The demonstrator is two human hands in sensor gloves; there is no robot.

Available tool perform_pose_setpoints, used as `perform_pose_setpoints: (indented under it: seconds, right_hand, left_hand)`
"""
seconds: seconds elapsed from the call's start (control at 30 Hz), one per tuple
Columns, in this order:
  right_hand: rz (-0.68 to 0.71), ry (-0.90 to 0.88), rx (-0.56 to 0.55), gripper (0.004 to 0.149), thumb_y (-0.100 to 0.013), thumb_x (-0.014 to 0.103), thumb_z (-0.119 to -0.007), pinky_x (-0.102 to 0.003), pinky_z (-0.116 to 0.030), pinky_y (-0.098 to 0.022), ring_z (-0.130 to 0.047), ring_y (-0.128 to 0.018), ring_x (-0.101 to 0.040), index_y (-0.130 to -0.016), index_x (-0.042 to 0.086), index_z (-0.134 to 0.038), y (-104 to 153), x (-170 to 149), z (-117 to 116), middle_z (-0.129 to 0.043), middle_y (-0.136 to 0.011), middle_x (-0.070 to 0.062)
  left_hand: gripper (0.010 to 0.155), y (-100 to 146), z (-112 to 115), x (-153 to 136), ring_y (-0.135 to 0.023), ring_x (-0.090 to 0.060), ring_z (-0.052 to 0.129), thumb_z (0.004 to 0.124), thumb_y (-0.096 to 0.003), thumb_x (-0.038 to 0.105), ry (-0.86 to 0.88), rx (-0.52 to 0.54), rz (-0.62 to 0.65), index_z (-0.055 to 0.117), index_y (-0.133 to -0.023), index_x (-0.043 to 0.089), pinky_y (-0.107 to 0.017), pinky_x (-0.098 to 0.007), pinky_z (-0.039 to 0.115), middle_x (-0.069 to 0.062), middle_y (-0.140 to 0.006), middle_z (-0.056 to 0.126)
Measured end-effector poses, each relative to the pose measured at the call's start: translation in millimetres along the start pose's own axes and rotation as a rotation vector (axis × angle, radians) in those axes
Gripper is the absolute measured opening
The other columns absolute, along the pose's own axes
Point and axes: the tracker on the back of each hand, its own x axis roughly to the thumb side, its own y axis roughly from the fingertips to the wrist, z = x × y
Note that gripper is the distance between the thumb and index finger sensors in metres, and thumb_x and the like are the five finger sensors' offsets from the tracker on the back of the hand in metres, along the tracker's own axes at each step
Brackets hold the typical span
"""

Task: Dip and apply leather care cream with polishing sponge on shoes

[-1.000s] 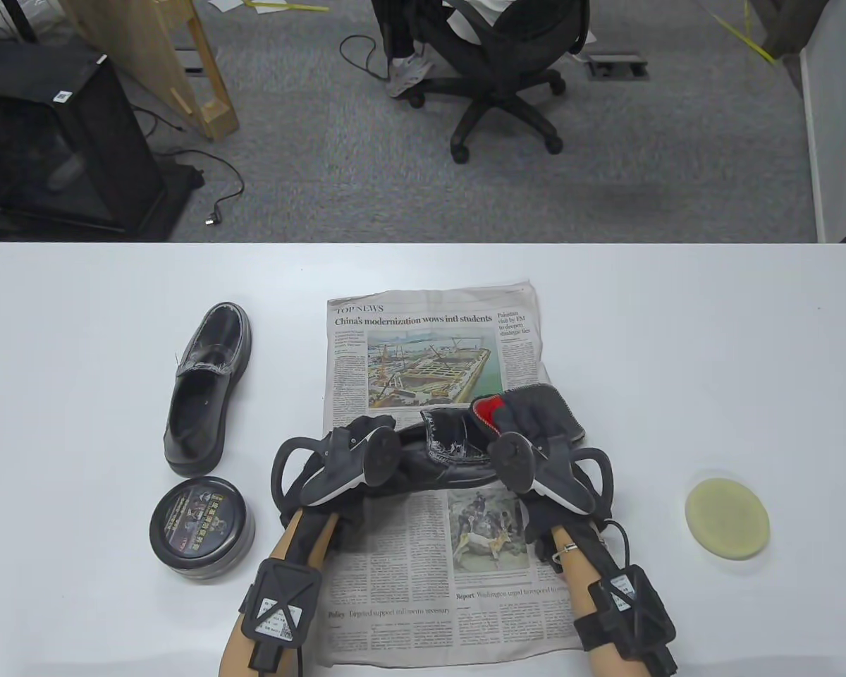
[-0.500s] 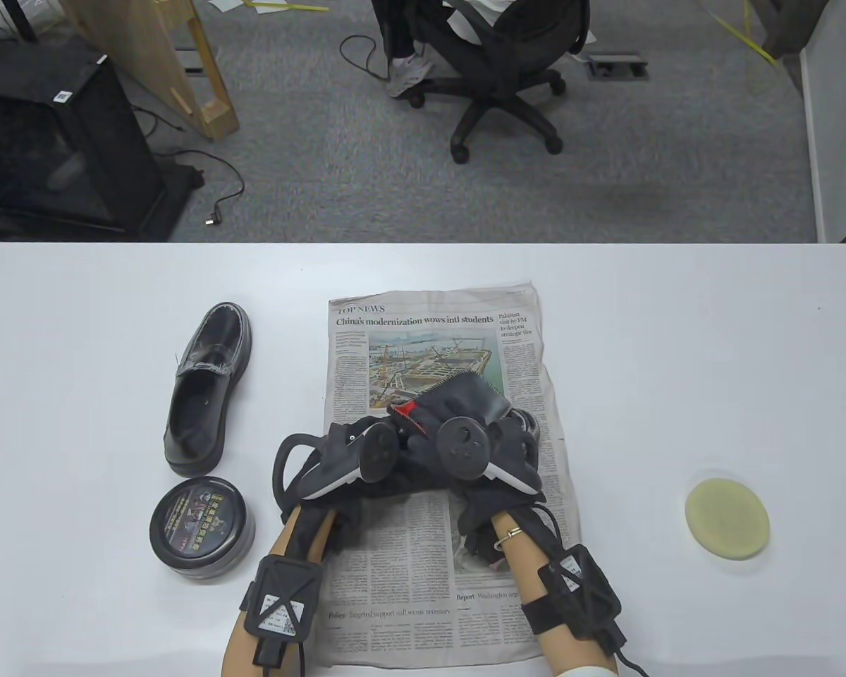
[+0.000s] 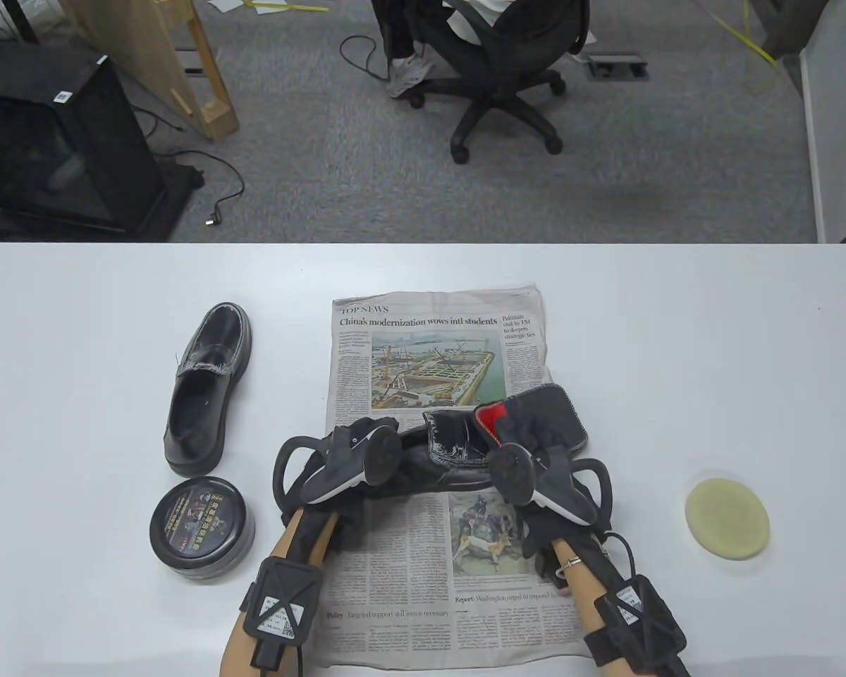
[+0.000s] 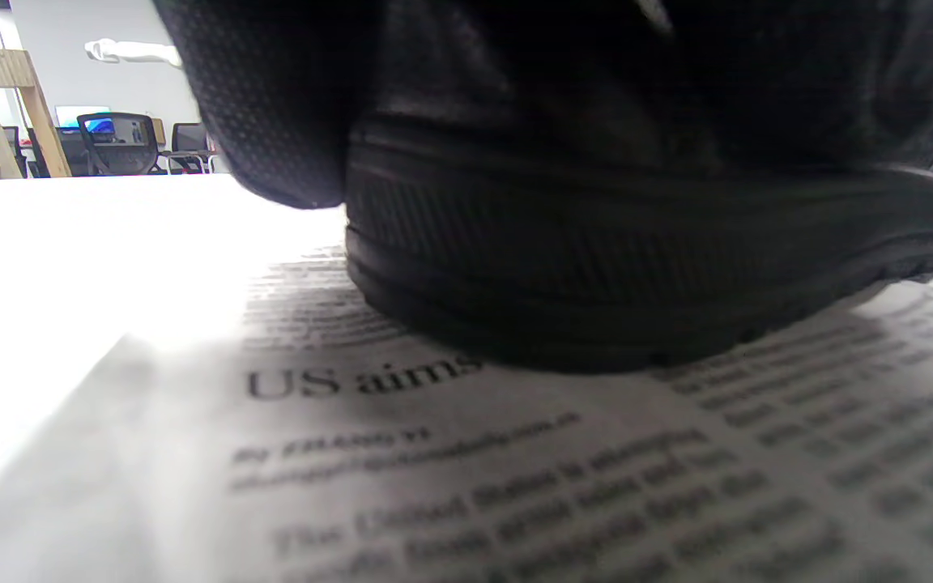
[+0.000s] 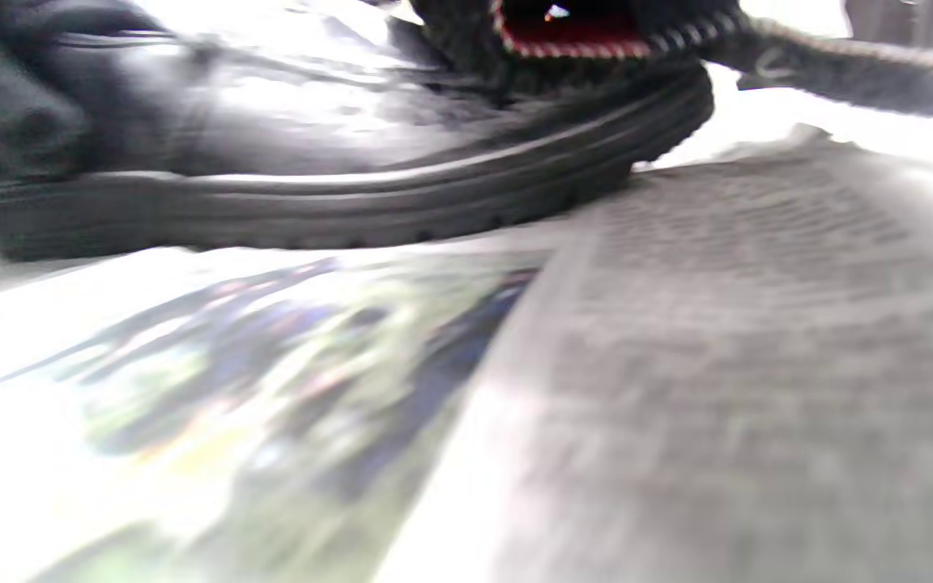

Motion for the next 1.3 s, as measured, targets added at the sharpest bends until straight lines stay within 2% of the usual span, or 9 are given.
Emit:
perform_pose_setpoints:
  seconds: [0.07,0.17,0.3,0.5,0.57,0.7,0.87,1.1,1.3]
  right_hand:
    - [0.076,0.022,-0.015,0.06,-0.066,0.04,-0.039,-0.057,-0.044,-0.073,-0.041,-0.107,-0.05,-0.115,0.006,-0.039,8,15,1,-0.037,-0.116,-0.023]
    - [0.156,-0.103,-0.039,0.06,-0.066,0.04,-0.039,-0.057,-0.047,-0.073,-0.046,-0.106,-0.049,-0.115,0.006,-0.039,6,36,8,-0.038,-0.116,-0.023]
    - [0.197,-0.341,-0.014,0.058,-0.066,0.043,-0.04,-0.064,-0.043,-0.074,-0.038,-0.111,-0.044,-0.116,0.014,-0.041,-18,53,20,-0.037,-0.121,-0.014]
    - [0.023,-0.236,0.026,0.062,-0.064,0.051,-0.041,-0.06,-0.038,-0.074,-0.039,-0.111,-0.041,-0.117,0.019,-0.039,-57,40,15,-0.039,-0.122,-0.011]
    - [-0.038,-0.217,0.022,0.063,-0.064,0.05,-0.04,-0.059,-0.04,-0.073,-0.044,-0.11,-0.042,-0.117,0.016,-0.041,-58,27,15,-0.043,-0.121,-0.012]
    - [-0.14,0.007,-0.004,0.061,-0.064,0.048,-0.039,-0.053,-0.046,-0.073,-0.047,-0.108,-0.041,-0.115,0.015,-0.044,-45,-3,11,-0.046,-0.119,-0.012]
    - [-0.075,0.355,-0.09,0.06,-0.063,0.047,-0.04,-0.045,-0.069,-0.068,-0.075,-0.098,-0.036,-0.112,0.014,-0.05,-15,-8,10,-0.058,-0.112,-0.014]
    - [0.129,0.215,-0.164,0.059,-0.063,0.046,-0.044,-0.046,-0.071,-0.068,-0.081,-0.093,-0.034,-0.109,0.013,-0.06,8,30,18,-0.07,-0.106,-0.013]
    - [0.183,0.165,-0.205,0.057,-0.064,0.045,-0.042,-0.051,-0.067,-0.072,-0.072,-0.101,-0.033,-0.115,0.019,-0.041,-9,59,29,-0.067,-0.111,-0.005]
  left_hand:
    - [0.09,0,0,0,-0.093,-0.025,0.089,0.081,-0.0281,0.066,-0.001,-0.008,0.006,0.061,-0.108,0.031,-0.068,-0.043,0.081,0.001,-0.107,0.08]
    - [0.089,-1,-1,1,-0.095,-0.023,0.087,0.08,-0.0283,0.066,-0.021,-0.021,0.014,0.059,-0.108,0.033,-0.07,-0.043,0.08,0.003,-0.108,0.079]
    - [0.089,-1,0,0,-0.097,-0.022,0.086,0.081,-0.0282,0.065,-0.002,-0.017,0.026,0.059,-0.108,0.034,-0.071,-0.044,0.079,0.005,-0.109,0.078]
    - [0.092,0,0,0,-0.094,-0.023,0.087,0.08,-0.0283,0.067,-0.02,-0.005,0.02,0.059,-0.11,0.031,-0.069,-0.045,0.08,0.002,-0.107,0.08]
    - [0.092,1,1,-1,-0.092,-0.024,0.089,0.08,-0.0277,0.068,-0.024,0.005,0.013,0.059,-0.109,0.031,-0.069,-0.045,0.08,0.001,-0.104,0.081]
    - [0.092,2,0,1,-0.089,-0.025,0.09,0.078,-0.0279,0.07,-0.048,0.003,0.003,0.061,-0.108,0.029,-0.067,-0.045,0.08,0.0,-0.102,0.083]
    - [0.092,1,0,3,-0.088,-0.026,0.091,0.079,-0.0274,0.07,-0.049,0.004,0.003,0.063,-0.107,0.028,-0.067,-0.046,0.081,-0.001,-0.1,0.084]
    - [0.091,0,1,4,-0.091,-0.025,0.088,0.079,-0.0263,0.068,-0.044,0.007,0.019,0.061,-0.108,0.032,-0.072,-0.047,0.078,0.003,-0.102,0.082]
    - [0.09,0,1,4,-0.095,-0.022,0.086,0.079,-0.0265,0.067,-0.038,-0.001,0.033,0.06,-0.107,0.034,-0.074,-0.048,0.076,0.006,-0.105,0.08]
